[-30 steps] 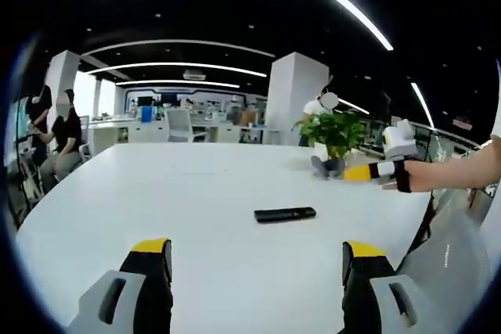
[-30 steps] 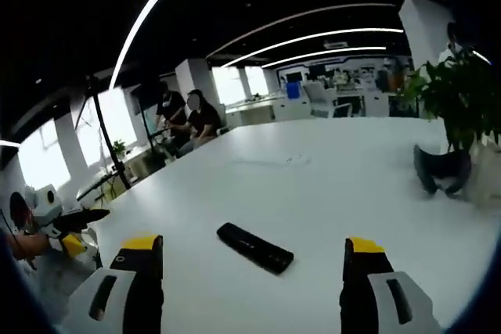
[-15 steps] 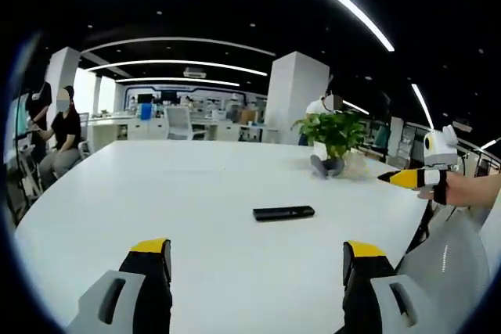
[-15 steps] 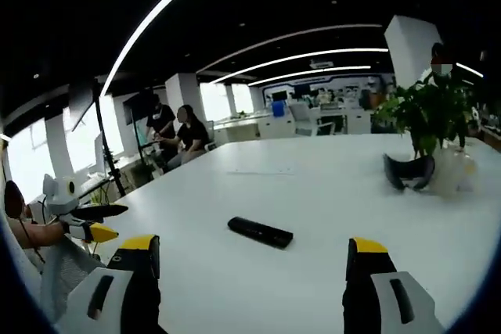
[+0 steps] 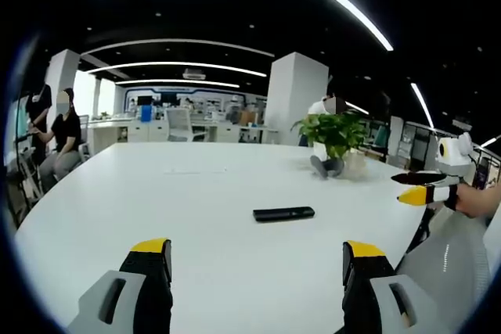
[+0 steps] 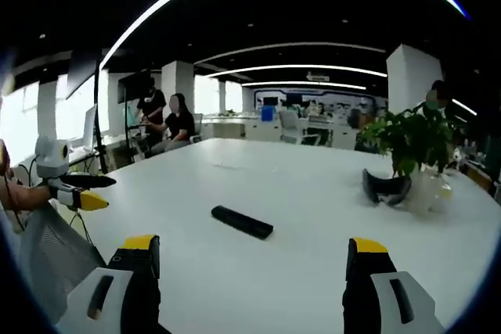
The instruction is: Press the specified remote control buttons in sequence, fully releasing each button before pressing the next.
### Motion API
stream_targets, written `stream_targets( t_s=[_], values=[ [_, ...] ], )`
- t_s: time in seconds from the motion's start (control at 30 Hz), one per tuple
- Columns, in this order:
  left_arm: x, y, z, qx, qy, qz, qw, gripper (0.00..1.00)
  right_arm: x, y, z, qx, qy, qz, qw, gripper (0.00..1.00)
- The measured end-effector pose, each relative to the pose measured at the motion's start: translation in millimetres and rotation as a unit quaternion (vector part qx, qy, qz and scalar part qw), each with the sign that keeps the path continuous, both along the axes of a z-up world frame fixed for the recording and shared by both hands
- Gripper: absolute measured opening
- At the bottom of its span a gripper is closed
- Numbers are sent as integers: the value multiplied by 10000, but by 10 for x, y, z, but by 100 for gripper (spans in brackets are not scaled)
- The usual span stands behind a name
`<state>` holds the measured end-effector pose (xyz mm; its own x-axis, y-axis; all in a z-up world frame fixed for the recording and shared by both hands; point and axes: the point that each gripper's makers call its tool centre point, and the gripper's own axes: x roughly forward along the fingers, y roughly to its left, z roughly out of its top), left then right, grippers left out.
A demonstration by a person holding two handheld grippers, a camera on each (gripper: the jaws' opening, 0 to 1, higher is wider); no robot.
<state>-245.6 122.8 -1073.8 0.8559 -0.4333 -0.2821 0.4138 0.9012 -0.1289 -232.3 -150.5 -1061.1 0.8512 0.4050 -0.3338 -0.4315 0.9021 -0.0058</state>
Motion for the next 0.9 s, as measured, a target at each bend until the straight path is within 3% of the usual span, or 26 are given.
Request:
stream_targets(
  t_s=[0.9],
  values=[
    [5, 39, 22, -16, -82, 72, 9999, 93, -27, -36, -12, 108, 78, -85, 9999, 91]
  ],
)
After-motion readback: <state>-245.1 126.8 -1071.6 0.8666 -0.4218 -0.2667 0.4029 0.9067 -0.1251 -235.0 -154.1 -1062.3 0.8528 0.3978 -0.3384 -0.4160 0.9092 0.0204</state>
